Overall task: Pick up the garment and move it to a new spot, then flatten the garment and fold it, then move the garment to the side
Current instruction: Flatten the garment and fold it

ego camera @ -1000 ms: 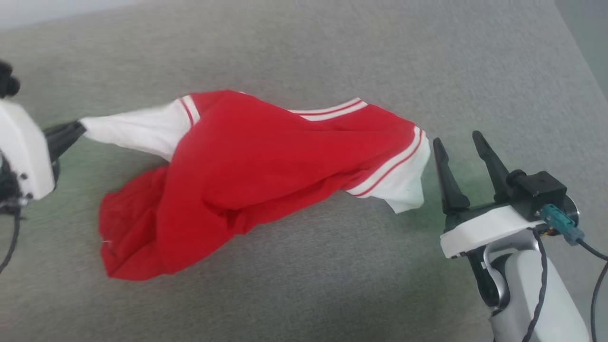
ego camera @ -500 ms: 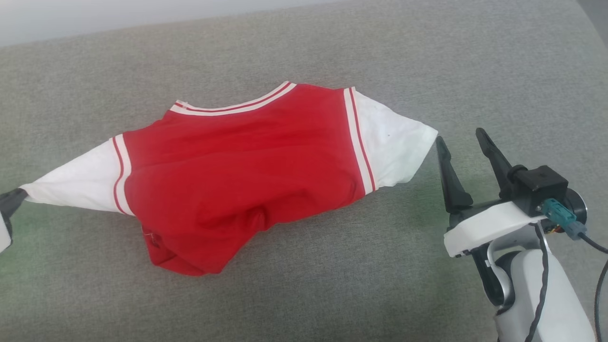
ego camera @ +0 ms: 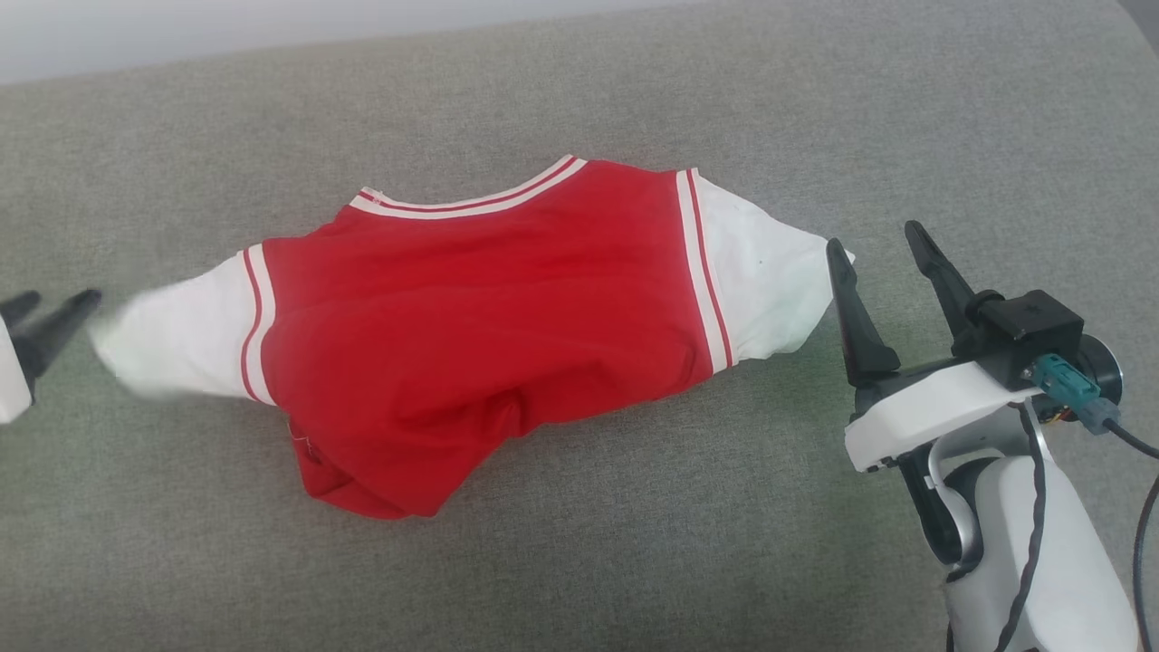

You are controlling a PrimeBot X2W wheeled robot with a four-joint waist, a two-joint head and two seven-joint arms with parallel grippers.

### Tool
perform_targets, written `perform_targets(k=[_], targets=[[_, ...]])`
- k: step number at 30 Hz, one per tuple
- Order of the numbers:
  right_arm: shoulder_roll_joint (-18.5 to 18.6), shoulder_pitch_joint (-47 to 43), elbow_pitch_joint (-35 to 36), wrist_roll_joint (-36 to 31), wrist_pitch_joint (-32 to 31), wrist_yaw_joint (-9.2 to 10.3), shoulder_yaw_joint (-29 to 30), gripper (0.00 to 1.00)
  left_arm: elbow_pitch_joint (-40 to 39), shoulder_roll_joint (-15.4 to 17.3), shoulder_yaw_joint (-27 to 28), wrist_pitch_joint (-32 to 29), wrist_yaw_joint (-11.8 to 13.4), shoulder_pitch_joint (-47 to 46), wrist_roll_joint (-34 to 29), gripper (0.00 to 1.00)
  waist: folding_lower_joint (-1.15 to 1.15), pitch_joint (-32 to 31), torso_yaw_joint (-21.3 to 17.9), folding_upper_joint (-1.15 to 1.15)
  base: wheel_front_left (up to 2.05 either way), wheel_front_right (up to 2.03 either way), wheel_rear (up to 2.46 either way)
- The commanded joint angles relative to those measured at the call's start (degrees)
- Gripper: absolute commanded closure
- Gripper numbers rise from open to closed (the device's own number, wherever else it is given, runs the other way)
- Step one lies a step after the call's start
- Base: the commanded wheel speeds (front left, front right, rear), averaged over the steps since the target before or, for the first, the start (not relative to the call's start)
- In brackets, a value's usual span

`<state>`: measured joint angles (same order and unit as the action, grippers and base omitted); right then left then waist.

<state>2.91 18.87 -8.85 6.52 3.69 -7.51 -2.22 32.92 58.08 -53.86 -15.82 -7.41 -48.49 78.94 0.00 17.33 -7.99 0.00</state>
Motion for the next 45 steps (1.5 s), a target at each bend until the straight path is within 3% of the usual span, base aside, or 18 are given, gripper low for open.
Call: perform_targets(k=[1,10,17,23,27,34,45], targets=[[0.0,0.6,0.4,-0.2,-0.3,0.04,-0.2,0.00,0.3,0.5,-0.4,-1.0,-0.1,-1.4,-0.6,0.00,0.00,-0.1,0.0,0.00,0.00,0.00,0.00],[0.0,0.1,1.9,-0.5,-1.1,0.04,-0.9,0.00,1.5,-0.5,-3.2,-9.1,-0.1,-6.7,-1.7,0.00,0.00,1.0,-1.0,0.00,0.00,0.00,0.00],[0.0,-0.7,4.1,-0.8,-2.2,0.04,-0.5,0.00,5.1,-2.1,-4.5,-14.6,-0.1,-5.4,1.8,0.00,0.00,3.7,-1.9,0.00,0.00,0.00,0.00],[0.0,-0.7,6.0,-0.9,-3.6,0.04,-0.6,0.00,9.4,-4.8,-6.3,-17.3,0.1,-5.6,1.0,0.00,0.00,5.8,-1.8,0.00,0.00,0.00,0.00],[0.0,-0.1,6.8,-0.3,-5.3,0.04,-1.3,0.00,13.0,-7.3,-5.7,-19.5,0.2,-5.2,3.8,0.00,0.00,6.7,-1.7,0.00,0.00,0.00,0.00],[0.0,0.8,7.6,-0.6,-8.6,0.04,-1.8,0.00,15.4,-9.0,-6.3,-25.5,1.3,-4.7,5.7,0.00,0.00,6.9,-0.8,0.00,0.00,0.00,0.00],[0.0,1.3,8.0,-1.1,-11.3,0.04,-1.7,0.00,9.9,-7.3,-5.7,-29.9,2.9,-8.2,6.4,0.00,0.00,7.0,0.6,0.00,0.00,0.00,0.00]])
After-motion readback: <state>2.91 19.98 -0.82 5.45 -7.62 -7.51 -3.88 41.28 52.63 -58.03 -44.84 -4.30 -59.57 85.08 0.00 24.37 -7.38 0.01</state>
